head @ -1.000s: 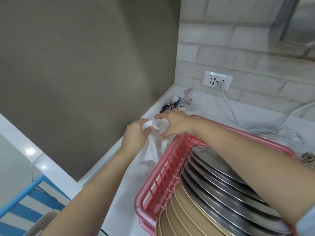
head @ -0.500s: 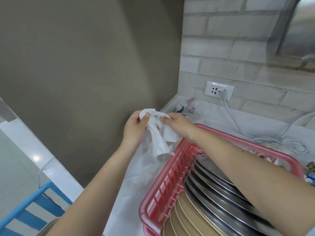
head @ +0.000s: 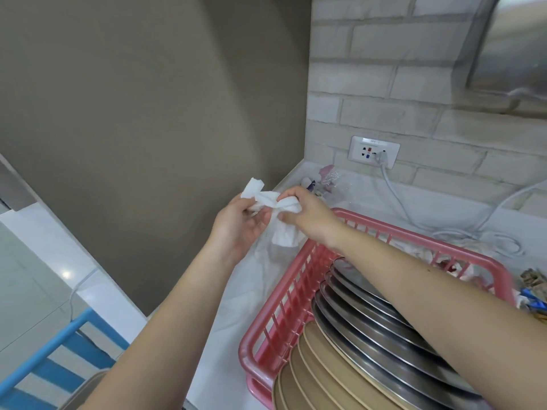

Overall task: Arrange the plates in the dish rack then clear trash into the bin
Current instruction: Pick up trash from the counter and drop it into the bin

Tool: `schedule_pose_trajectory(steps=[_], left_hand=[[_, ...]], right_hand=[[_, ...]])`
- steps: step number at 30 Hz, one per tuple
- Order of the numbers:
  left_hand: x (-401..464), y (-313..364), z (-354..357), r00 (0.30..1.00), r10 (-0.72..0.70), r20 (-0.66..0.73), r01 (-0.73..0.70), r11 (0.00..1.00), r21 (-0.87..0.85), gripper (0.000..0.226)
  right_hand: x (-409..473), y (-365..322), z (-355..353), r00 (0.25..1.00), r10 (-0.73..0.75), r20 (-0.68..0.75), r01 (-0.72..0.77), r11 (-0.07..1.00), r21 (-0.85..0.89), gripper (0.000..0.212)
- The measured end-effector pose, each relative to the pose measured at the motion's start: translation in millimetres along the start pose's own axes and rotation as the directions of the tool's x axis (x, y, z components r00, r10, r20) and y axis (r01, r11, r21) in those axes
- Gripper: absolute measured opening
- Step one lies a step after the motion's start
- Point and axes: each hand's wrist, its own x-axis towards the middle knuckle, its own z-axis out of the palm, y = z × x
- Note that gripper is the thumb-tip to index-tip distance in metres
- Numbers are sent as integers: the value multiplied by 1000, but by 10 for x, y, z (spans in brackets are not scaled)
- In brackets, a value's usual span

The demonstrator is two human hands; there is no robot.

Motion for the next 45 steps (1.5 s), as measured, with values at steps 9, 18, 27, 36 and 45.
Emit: schedule_pose_trajectory(steps=[9, 18, 27, 36, 45], left_hand=[[-310, -128, -50, 986, -137, 98, 116, 975, 188, 48], [-815, -2, -577, 999, -36, 30, 35, 998, 55, 33], [-1560, -46, -1573, 881, 64, -468, 24, 983, 180, 17], [-2154, -389, -2564, 633, 138, -762, 308, 858, 411, 28], [-2347, -732, -3308, 618, 315, -720, 495, 556, 668, 38]], right_hand=[[-65, -144, 181, 992, 44, -117, -27, 990, 140, 17], [-403, -546, 679, 953, -80, 291, 98, 994, -50, 9], [-830, -887, 1396, 842, -4, 539, 132, 971, -200, 10], [-1323, -890, 2396, 635, 54, 771, 333, 881, -336, 14], [-1321, -811, 2819, 568, 96, 817, 436, 807, -398, 16]])
